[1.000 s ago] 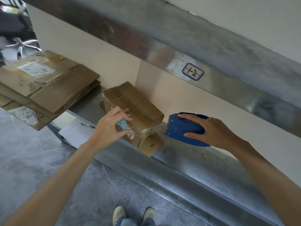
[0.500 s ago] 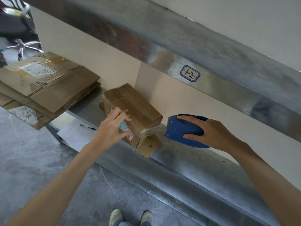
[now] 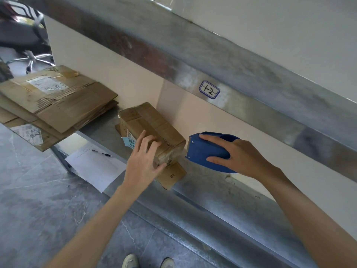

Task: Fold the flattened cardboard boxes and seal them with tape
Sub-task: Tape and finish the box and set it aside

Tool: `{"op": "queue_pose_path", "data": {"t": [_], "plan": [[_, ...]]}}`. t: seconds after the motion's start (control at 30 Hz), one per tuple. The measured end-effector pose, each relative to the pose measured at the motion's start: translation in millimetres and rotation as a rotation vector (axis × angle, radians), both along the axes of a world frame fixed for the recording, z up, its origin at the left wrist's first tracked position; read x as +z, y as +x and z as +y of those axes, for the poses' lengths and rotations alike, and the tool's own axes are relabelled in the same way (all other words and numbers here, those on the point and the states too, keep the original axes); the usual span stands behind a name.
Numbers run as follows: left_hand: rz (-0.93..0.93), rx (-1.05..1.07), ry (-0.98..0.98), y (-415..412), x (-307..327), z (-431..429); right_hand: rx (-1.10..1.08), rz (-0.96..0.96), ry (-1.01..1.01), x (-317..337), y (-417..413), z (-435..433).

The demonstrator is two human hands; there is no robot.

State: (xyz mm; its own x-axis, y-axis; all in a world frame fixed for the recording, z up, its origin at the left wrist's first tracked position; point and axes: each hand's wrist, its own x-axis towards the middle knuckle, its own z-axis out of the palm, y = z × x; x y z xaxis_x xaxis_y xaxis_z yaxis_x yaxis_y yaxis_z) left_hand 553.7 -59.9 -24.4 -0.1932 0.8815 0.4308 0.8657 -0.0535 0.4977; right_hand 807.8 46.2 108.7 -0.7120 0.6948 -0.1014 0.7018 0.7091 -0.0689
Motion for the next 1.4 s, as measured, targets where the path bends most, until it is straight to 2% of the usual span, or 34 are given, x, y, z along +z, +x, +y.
{"op": "queue_pose_path", "data": {"t": [0.27,0.4,0.57,0.9,1.4], "plan": [[-0.184,-0.135,0.034,-45,-13,-29,0.141,0.074,-0.15,-3,-14,-12],[-0.248,-0.2,-0.009,-65,-12,-38,0.202,0.084,-0.134,-11,-30,-12],[-0.244,-0.193,-0.062,-74,-6,-40,0.234,0.064,-0.12,-17,-40,-1],[-0.244,-0.169,-0.049,-77,-5,-43,0.079,0.034,-0.009,-12,-1,27],[-0.254,-0.173,-0.048,-76,-6,-49,-0.039,-0.049,0.205,-61,-65,-6]]}}
